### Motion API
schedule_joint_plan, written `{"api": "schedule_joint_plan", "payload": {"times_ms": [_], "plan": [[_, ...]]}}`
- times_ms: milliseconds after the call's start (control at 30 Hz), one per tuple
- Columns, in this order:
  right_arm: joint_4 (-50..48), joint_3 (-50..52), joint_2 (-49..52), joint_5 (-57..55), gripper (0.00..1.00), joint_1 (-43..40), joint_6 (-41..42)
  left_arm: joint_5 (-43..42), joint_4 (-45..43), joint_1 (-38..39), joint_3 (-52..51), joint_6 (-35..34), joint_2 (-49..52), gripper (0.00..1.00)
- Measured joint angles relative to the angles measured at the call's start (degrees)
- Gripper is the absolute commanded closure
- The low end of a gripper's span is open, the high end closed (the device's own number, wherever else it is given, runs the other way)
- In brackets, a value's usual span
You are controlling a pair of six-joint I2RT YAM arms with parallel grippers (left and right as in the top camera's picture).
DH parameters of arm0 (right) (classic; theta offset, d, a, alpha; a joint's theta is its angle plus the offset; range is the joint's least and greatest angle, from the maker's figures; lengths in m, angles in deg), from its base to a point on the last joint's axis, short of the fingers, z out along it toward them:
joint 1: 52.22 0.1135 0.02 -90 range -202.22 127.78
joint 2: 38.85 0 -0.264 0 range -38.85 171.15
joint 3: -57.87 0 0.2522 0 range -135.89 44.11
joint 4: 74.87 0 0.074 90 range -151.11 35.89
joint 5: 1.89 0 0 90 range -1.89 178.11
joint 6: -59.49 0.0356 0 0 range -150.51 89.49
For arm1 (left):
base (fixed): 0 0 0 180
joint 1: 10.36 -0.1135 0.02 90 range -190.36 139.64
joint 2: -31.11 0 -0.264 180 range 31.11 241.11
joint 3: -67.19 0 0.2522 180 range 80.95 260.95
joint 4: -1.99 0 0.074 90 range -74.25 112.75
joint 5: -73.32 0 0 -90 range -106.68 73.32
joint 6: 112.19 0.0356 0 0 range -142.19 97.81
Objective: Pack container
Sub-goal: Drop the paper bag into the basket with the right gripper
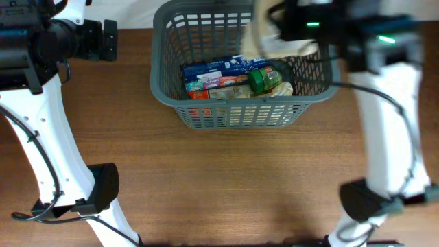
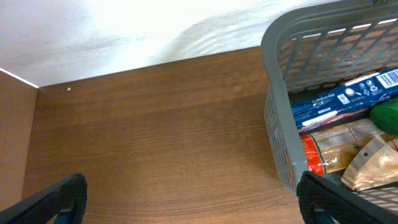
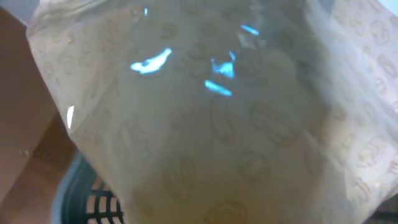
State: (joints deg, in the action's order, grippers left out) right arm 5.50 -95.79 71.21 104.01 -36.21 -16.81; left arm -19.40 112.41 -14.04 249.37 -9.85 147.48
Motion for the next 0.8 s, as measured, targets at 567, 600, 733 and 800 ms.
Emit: {"api": "schedule_joint_plan", "payload": {"times_ms": [567, 600, 733, 800], "plan": [[2.51, 0.35, 24.02, -7.87, 0.01, 6.86, 19.96, 0.0, 0.0, 0.0, 0.0, 0.0, 0.0, 0.01], [2.43, -0.39, 24.02, -7.8, 0.01, 6.8, 18.16, 0.0, 0.0, 0.0, 0.0, 0.0, 0.0, 0.01], [5.97, -7.8, 22.86, -7.89, 0.01, 4.33, 10.27, 0.0, 0.0, 0.0, 0.0, 0.0, 0.0, 0.01], [8.17, -12.85, 19.98, -8.0, 0.01, 0.9, 8.13, 0.0, 0.02, 0.0, 0.0, 0.0, 0.0, 0.01]]}}
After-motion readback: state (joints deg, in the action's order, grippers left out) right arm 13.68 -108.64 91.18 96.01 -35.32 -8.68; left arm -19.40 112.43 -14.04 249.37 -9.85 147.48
